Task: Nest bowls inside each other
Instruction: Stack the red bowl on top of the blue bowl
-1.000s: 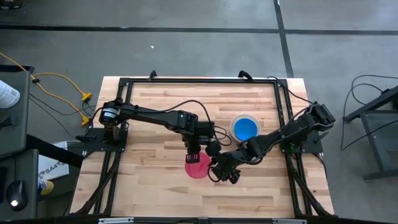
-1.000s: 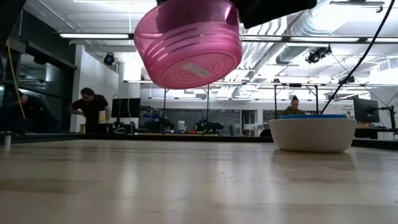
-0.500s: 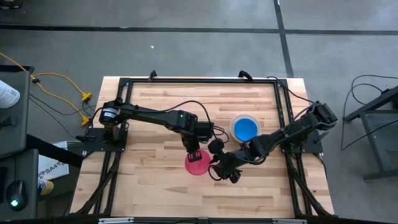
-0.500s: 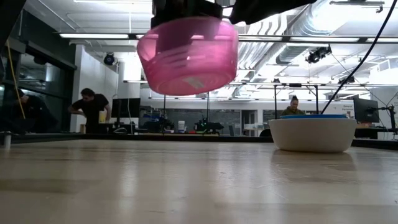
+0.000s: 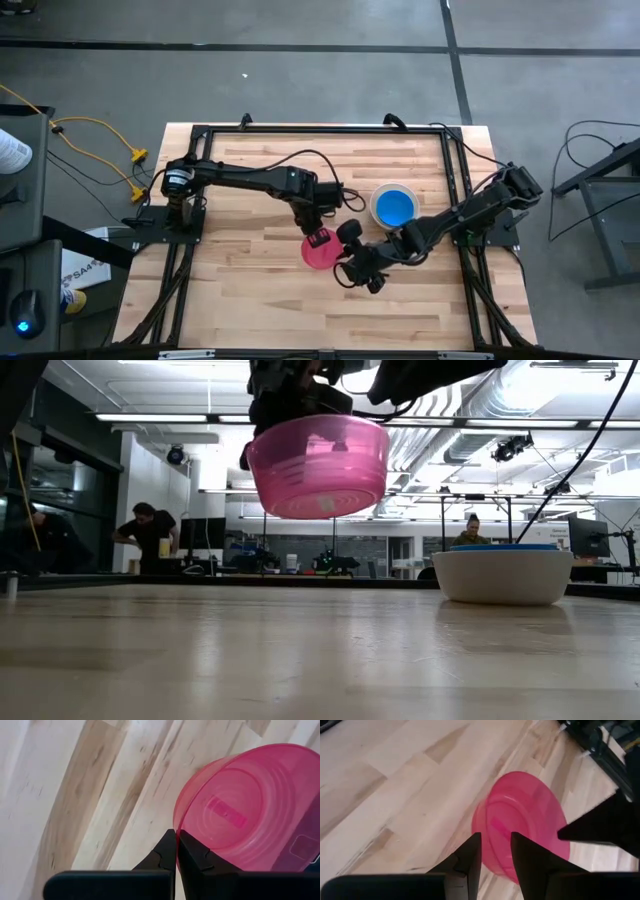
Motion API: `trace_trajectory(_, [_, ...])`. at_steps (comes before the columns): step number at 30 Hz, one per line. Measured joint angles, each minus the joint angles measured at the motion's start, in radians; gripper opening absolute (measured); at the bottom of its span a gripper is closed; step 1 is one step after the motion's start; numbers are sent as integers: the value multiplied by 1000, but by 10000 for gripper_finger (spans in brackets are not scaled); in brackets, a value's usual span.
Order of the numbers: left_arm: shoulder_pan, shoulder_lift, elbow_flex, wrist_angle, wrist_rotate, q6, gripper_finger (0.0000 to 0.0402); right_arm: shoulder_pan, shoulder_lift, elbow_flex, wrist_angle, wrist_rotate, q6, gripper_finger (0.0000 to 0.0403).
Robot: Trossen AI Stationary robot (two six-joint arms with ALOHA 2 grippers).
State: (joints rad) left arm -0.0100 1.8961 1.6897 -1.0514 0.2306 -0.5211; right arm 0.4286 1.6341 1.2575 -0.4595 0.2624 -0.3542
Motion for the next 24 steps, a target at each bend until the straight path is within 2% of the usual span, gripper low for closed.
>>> trace_trajectory(12, [7,0,0,-20,-12,-39,0,17,0,0,7,1,70,98])
trace_trajectory(24, [19,0,1,-44,1,-189,0,33,24,0,18,11,146,98])
